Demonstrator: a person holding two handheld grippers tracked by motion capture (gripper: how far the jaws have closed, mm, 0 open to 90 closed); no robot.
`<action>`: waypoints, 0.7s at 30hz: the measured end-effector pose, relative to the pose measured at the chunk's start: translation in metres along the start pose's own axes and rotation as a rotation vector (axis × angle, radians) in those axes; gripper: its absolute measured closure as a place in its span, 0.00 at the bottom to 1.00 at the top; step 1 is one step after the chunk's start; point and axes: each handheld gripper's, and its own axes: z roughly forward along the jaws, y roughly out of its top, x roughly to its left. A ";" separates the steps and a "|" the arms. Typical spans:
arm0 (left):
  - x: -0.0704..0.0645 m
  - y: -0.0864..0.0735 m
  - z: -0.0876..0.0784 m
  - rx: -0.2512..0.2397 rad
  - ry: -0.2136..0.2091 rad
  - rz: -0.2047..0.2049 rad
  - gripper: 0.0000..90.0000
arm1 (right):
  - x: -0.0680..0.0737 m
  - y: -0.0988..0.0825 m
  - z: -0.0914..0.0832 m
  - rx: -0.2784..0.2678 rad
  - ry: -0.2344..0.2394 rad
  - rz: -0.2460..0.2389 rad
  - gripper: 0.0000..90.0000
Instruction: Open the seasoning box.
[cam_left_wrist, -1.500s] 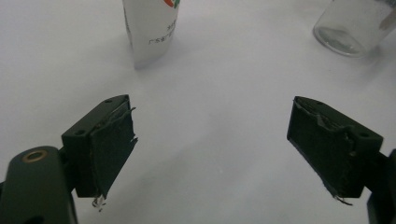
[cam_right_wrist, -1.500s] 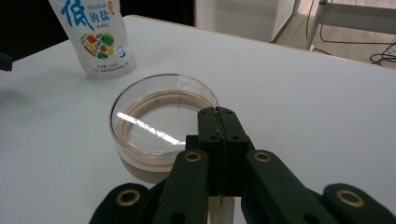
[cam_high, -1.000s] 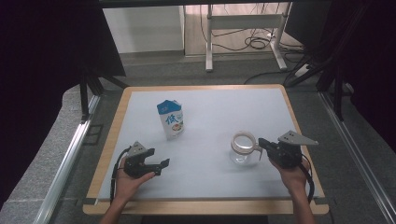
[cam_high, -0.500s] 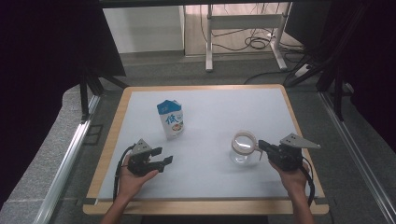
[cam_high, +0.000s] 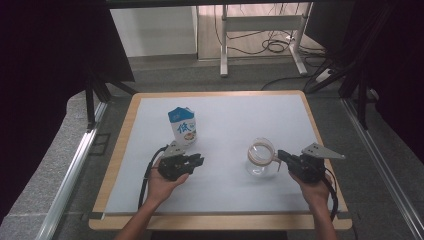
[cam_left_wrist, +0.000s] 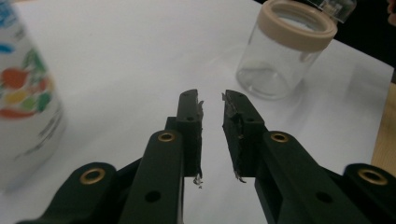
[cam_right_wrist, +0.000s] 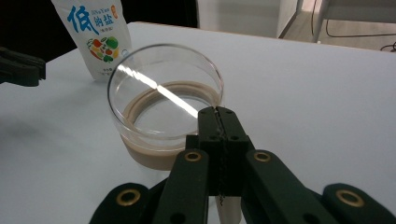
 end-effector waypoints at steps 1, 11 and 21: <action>-0.002 0.004 0.004 0.000 -0.010 0.003 0.87 | -0.001 0.000 0.000 0.000 0.000 0.001 1.00; -0.028 0.038 0.052 0.008 -0.113 0.051 0.97 | -0.001 -0.001 0.000 -0.003 0.001 -0.001 1.00; -0.040 0.051 0.078 0.021 -0.167 0.047 1.00 | -0.001 -0.001 0.000 -0.009 0.002 0.000 1.00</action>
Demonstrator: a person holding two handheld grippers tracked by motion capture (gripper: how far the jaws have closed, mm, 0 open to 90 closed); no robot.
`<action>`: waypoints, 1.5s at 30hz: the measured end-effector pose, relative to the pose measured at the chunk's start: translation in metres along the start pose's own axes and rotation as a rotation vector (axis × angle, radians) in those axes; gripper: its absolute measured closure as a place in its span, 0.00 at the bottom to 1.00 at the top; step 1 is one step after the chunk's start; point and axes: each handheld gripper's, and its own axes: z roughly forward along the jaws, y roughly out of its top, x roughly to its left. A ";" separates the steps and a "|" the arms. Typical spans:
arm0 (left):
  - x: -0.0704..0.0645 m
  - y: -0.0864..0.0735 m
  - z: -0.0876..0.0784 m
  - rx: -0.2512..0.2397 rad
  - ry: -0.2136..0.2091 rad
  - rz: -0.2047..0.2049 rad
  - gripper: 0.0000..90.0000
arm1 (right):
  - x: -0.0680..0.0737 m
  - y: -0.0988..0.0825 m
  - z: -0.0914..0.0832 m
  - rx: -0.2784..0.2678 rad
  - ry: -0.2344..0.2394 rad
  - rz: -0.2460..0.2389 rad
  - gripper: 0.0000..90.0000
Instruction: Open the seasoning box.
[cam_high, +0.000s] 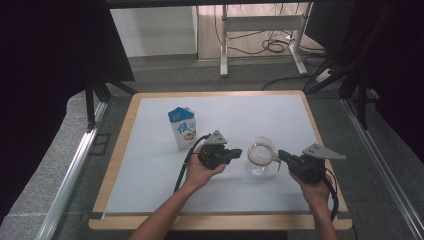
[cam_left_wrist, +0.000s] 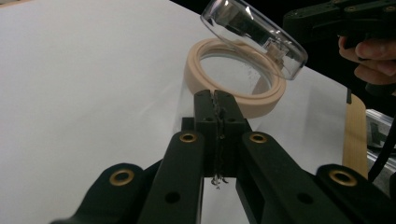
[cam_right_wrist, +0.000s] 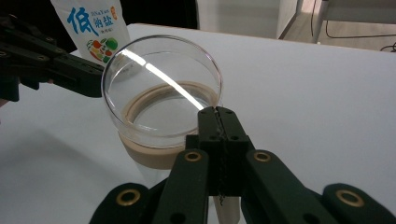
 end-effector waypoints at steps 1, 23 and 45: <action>-0.001 0.001 0.002 0.000 -0.004 0.000 1.00 | 0.000 0.000 0.000 0.000 0.000 -0.001 1.00; -0.015 0.019 0.018 0.009 -0.036 0.032 1.00 | 0.007 -0.003 -0.009 -0.011 0.002 -0.006 1.00; -0.041 0.048 0.023 0.002 -0.066 0.098 1.00 | 0.053 -0.049 0.022 0.109 0.124 -0.102 0.61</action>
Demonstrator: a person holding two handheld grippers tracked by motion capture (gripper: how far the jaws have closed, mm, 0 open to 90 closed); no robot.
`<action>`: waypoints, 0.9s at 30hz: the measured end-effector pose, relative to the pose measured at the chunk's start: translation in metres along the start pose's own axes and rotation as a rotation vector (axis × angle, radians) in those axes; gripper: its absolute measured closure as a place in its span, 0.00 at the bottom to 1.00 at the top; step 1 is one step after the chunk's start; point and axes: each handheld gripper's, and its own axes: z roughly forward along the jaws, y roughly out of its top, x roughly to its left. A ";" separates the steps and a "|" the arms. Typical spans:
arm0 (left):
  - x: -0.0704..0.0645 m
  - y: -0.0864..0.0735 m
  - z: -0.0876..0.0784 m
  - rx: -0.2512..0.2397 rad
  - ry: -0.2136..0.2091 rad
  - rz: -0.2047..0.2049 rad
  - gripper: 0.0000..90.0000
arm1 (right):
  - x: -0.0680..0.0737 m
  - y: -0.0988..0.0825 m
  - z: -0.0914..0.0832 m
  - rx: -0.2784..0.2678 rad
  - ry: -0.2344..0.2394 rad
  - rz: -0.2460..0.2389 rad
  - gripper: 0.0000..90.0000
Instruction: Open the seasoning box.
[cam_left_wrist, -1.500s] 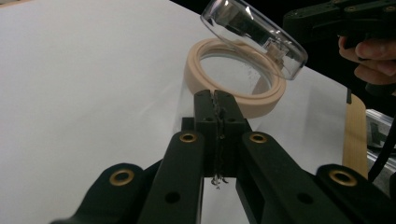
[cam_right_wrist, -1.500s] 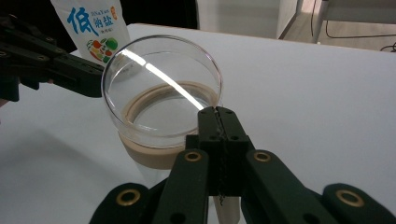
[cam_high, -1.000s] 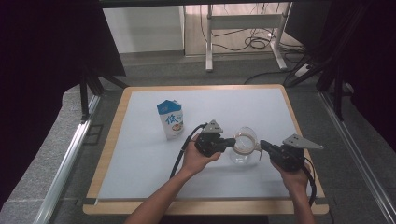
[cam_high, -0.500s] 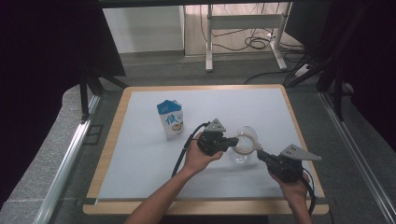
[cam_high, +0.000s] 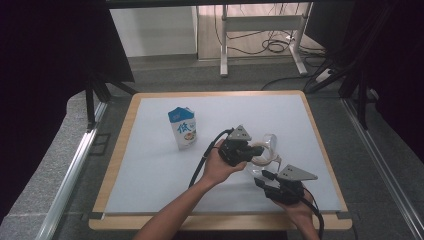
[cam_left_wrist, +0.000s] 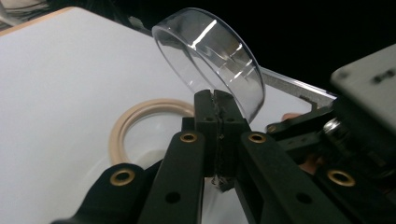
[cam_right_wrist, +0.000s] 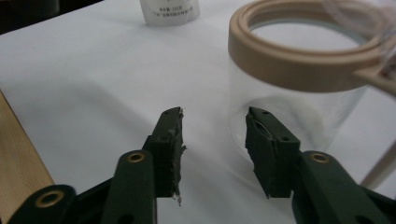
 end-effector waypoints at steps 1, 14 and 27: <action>-0.002 0.001 0.001 0.004 -0.001 0.003 1.00 | 0.001 -0.001 0.002 0.004 -0.002 0.004 0.60; -0.021 0.013 0.018 0.035 -0.038 0.056 1.00 | 0.002 -0.006 0.008 0.014 0.020 -0.002 0.59; 0.001 -0.009 -0.028 -0.025 -0.008 -0.007 0.80 | 0.013 -0.004 0.017 0.009 0.024 -0.020 0.50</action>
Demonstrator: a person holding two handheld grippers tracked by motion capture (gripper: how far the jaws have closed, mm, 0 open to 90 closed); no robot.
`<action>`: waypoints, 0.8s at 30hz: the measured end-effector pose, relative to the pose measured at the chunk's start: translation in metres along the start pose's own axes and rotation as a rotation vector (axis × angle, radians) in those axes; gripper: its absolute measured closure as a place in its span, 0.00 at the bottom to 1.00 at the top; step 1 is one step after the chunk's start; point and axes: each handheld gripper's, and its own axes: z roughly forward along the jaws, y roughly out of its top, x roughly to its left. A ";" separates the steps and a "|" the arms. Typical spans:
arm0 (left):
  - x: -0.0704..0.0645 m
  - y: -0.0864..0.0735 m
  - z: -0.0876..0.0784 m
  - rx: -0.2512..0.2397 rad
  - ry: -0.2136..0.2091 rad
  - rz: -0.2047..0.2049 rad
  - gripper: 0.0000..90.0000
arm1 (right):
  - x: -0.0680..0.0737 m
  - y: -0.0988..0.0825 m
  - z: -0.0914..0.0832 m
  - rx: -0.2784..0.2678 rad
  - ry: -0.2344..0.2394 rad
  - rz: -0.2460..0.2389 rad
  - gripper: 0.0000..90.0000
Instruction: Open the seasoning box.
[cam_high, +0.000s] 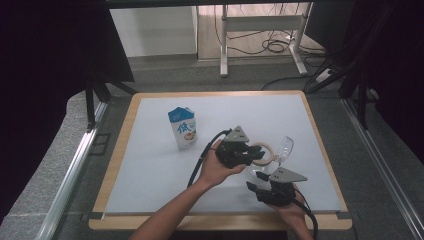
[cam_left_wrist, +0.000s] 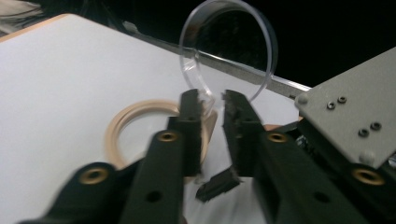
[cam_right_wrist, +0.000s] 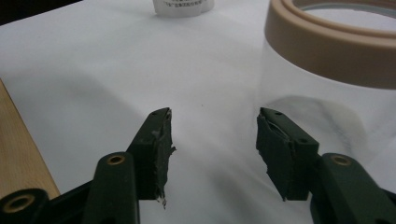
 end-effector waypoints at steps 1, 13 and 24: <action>0.002 -0.003 -0.006 -0.008 0.008 -0.005 0.76 | 0.002 0.001 0.001 -0.004 0.001 0.000 0.48; 0.016 -0.058 -0.067 -0.024 0.137 -0.015 0.38 | 0.016 0.007 0.013 -0.023 0.022 -0.007 0.41; 0.027 -0.103 -0.097 -0.013 0.201 -0.077 0.32 | 0.025 0.020 0.032 -0.008 0.036 -0.027 0.40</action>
